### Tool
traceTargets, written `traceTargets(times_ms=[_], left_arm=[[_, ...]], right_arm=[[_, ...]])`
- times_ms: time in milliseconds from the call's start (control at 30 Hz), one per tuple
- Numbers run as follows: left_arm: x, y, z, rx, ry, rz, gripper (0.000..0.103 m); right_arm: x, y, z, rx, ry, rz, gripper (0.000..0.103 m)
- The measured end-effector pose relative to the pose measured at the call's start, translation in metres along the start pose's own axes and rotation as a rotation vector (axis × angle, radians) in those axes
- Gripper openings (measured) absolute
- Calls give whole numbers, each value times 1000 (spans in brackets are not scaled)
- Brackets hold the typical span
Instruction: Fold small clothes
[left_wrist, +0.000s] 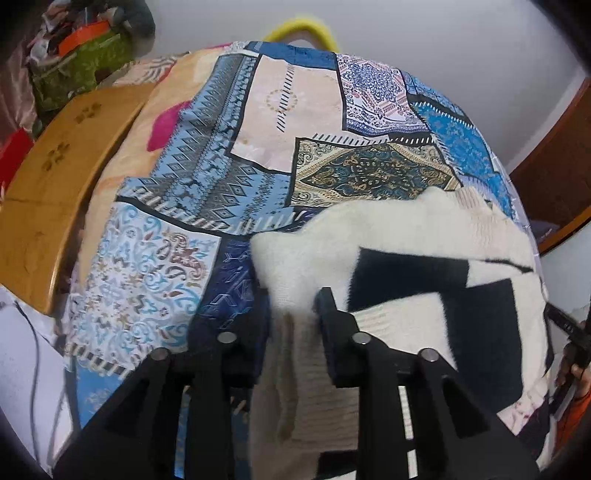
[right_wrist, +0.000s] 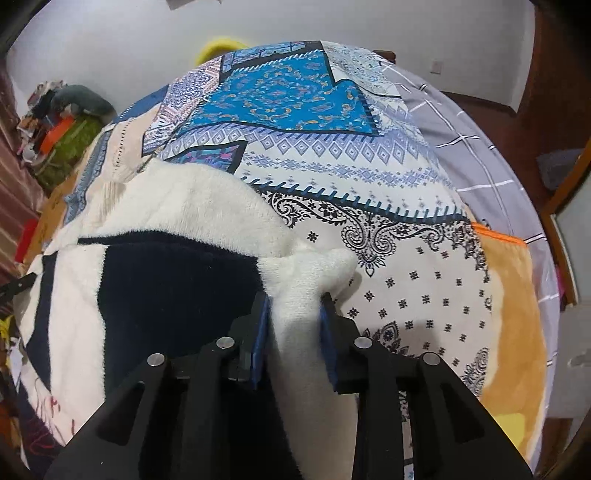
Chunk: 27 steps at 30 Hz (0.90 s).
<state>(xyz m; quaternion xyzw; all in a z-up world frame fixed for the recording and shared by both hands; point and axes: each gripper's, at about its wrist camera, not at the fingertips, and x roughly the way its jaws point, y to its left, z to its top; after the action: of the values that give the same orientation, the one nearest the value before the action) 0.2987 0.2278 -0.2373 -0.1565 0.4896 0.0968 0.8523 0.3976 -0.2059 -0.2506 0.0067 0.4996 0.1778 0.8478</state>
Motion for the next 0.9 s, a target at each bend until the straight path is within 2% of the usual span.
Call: traceTargets(times_ms=[133, 167, 267, 400, 500, 567, 733, 833, 900], left_arm=[[-10, -6, -8, 60, -7, 48, 35], [-12, -8, -11, 71, -4, 56, 39], [-23, -15, -22, 106, -7, 72, 50], [-40, -24, -39, 134, -20, 78, 62], [-58, -27, -52, 124, -38, 60, 66], [-73, -30, -60, 124, -58, 57, 67], [-109, -33, -80, 122, -115, 35, 73], [-127, -33, -92, 112, -129, 5, 75], [-137, -32, -103, 108, -136, -6, 78]], right_arm=[[-10, -7, -6, 15, 15, 14, 40], [-15, -6, -9, 15, 18, 14, 41], [-30, -3, -17, -1, 27, 29, 54], [-55, 5, -33, -16, 10, 49, 57], [-80, 13, -45, -33, -20, 67, 60], [-97, 19, -54, -40, -45, 80, 71], [-132, 32, -72, -79, -109, 86, 73], [-147, 33, -83, -72, -131, 98, 82], [-156, 32, -93, -69, -151, 93, 83]])
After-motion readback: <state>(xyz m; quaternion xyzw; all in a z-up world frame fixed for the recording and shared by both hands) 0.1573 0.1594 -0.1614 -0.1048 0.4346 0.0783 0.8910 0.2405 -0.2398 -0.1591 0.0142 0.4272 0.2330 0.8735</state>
